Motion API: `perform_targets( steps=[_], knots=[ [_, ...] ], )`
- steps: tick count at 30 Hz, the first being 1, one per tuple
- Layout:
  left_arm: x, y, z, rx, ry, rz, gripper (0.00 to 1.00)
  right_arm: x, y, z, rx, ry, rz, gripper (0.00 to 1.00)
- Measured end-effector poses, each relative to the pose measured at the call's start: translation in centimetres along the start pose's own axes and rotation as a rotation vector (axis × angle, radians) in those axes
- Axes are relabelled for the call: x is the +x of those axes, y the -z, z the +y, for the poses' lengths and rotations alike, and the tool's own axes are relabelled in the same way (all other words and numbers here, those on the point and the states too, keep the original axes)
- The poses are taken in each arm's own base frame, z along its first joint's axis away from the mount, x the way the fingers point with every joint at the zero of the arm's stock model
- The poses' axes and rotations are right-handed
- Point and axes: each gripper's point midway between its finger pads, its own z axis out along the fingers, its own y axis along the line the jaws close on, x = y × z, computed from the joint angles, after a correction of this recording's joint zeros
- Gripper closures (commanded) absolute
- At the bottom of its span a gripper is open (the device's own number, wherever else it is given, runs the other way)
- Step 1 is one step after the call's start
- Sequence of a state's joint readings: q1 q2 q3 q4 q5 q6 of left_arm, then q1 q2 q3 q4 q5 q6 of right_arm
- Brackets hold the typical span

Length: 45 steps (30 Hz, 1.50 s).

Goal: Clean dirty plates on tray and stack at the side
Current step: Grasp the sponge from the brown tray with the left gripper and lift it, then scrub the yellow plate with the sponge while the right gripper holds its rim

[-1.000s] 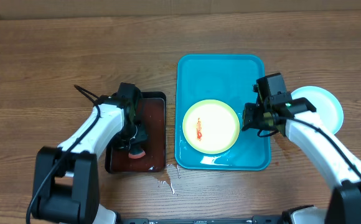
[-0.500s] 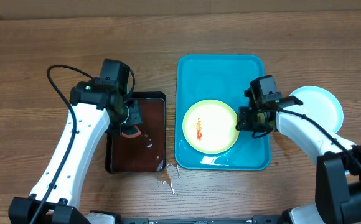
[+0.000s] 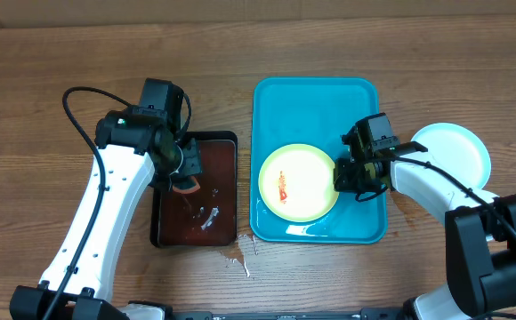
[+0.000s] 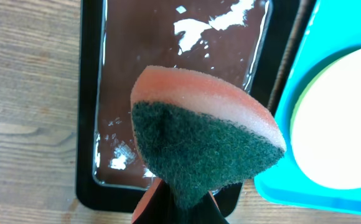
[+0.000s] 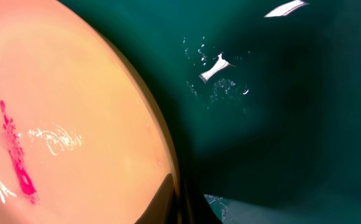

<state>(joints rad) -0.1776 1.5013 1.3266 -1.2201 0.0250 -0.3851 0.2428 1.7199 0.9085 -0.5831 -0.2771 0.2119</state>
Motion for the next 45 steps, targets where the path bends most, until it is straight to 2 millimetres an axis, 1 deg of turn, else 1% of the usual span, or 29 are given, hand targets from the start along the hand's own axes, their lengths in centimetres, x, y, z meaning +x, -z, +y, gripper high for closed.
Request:
perform_targets(
  steps=[4, 7, 10, 13, 16, 25, 29, 31, 34, 37, 39, 40, 41, 43, 45],
  knots=[
    [-0.5, 0.0, -1.4, 0.035, -0.026, -0.029, 0.96, 0.0, 0.0, 0.1, -0.004, 0.0, 0.002, 0.96],
    [-0.3, 0.0, -2.2, 0.024, -0.054, -0.042, 0.96, 0.1, 0.0, 0.1, -0.003, -0.001, 0.004, 0.96],
    [-0.2, 0.0, -1.9, -0.033, -0.038, -0.057, 0.96, 0.2, 0.0, 0.1, -0.005, -0.002, 0.007, 0.96],
    [-0.7, 0.1, -0.9, -0.089, -0.009, -0.085, 0.96, 0.3, 0.0, 0.0, -0.004, -0.004, 0.013, 0.96],
    [-1.1, -0.2, -0.6, -0.114, 0.004, -0.095, 0.96, 0.3, 0.0, 0.1, -0.004, -0.004, 0.013, 0.96],
    [-0.8, -2.5, -1.0, -0.123, 0.018, -0.019, 0.96, 0.3, 0.0, 0.1, -0.005, -0.004, 0.013, 0.96],
    [-0.8, -2.8, -0.9, -0.131, 0.022, -0.011, 0.96, 0.3, 0.0, 0.1, -0.005, -0.004, 0.014, 0.96],
    [-0.9, -2.6, -1.3, -0.109, 0.022, -0.008, 0.96, 0.3, 0.0, 0.1, -0.004, -0.004, 0.013, 0.96],
    [-1.8, -1.3, -3.4, -0.009, 0.021, -0.022, 0.96, 0.3, 0.0, 0.1, -0.005, -0.004, 0.013, 0.96],
    [-4.0, 1.2, -6.5, 0.128, 0.011, -0.096, 0.96, 0.3, 0.0, 0.1, -0.005, -0.004, 0.015, 0.96],
    [-5.3, 2.1, -8.6, 0.208, -0.007, -0.155, 0.96, 0.4, 0.0, 0.1, -0.006, -0.004, 0.016, 0.96],
    [-5.8, 2.5, -10.1, 0.252, -0.023, -0.184, 0.96, 0.4, 0.0, 0.1, -0.006, -0.005, 0.016, 0.96],
    [-5.8, 2.6, -11.3, 0.279, -0.039, -0.197, 0.96, 0.4, 0.0, 0.1, -0.006, -0.005, 0.017, 0.96],
    [-5.5, 2.6, -14.3, 0.336, -0.092, -0.214, 0.96, 0.4, 0.0, 0.1, -0.007, -0.005, 0.017, 0.96],
    [-4.4, 1.5, -17.1, 0.369, -0.137, -0.193, 0.96, 0.4, 0.0, 0.1, -0.007, -0.005, 0.018, 0.96]
  ],
)
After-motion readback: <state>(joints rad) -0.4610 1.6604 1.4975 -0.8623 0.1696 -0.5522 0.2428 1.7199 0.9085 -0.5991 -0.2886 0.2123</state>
